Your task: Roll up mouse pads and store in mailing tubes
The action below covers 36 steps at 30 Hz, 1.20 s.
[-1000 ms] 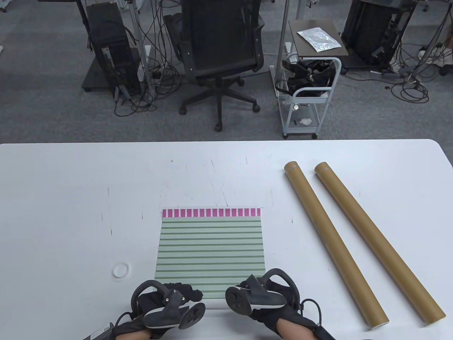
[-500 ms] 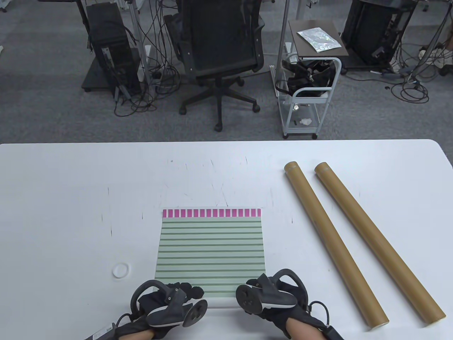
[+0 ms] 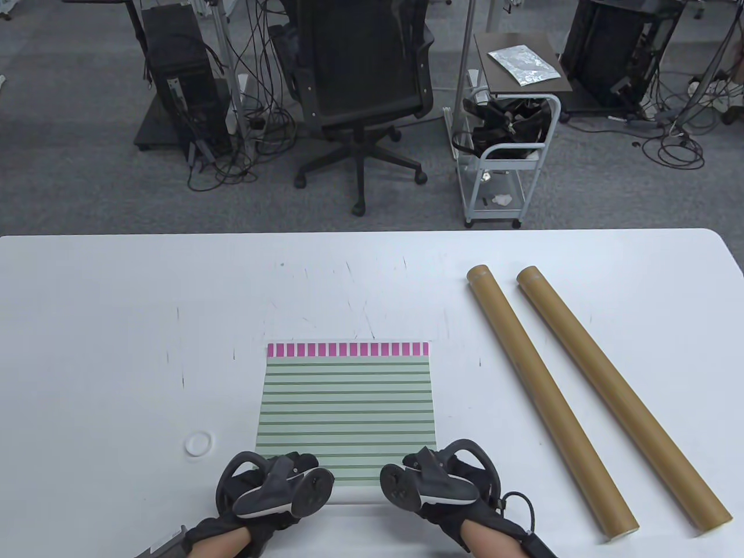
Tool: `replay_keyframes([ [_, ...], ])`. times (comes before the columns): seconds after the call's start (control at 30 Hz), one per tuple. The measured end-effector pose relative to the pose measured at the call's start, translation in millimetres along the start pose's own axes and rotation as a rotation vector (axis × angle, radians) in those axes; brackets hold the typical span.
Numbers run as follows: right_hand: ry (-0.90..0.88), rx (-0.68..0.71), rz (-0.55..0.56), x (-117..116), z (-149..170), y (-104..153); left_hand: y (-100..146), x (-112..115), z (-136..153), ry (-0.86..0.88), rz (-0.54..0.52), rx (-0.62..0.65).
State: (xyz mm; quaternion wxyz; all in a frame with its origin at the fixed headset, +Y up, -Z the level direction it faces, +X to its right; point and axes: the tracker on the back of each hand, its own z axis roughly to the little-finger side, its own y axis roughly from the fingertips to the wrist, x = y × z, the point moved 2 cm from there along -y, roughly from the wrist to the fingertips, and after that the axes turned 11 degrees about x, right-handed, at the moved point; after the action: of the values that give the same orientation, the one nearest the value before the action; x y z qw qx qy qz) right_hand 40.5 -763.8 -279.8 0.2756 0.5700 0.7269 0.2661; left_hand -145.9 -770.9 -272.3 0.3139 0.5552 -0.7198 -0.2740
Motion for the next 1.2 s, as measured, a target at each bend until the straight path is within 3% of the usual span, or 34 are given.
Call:
replay_keyframes([
  [0.13, -0.024, -0.011, -0.022, -3.9, 1.7, 0.0, 5.3, -6.1, -9.7, -0.168, -0.033, 0.015],
  [0.33, -0.016, -0.03, -0.009, -3.0, 3.3, -1.4, 11.3, -6.7, -15.4, -0.128, -0.037, 0.101],
  [0.4, -0.009, -0.029, 0.005, -2.0, 2.4, 0.5, 10.9, -5.5, -16.6, -0.179, -0.067, 0.069],
  [0.53, 0.021, 0.069, 0.182, 9.9, -8.7, 7.2, 8.3, -5.6, -19.1, -0.189, -0.068, 0.057],
  [0.67, 0.063, 0.069, 0.084, 4.4, -12.3, 3.1, 5.9, -6.4, -15.4, -0.199, -0.067, 0.028],
  [0.87, -0.005, 0.039, 0.087, 4.2, -4.6, -1.4, 5.0, -8.6, -4.6, -0.109, -0.072, 0.007],
  [1.0, -0.056, 0.072, 0.036, 4.3, -6.1, -1.1, 8.9, -10.1, -8.5, -0.06, -0.04, 0.075],
  [1.2, -0.051, 0.067, 0.028, 1.7, -7.7, -0.6, 15.6, -12.8, -23.1, -0.233, -0.107, 0.101],
])
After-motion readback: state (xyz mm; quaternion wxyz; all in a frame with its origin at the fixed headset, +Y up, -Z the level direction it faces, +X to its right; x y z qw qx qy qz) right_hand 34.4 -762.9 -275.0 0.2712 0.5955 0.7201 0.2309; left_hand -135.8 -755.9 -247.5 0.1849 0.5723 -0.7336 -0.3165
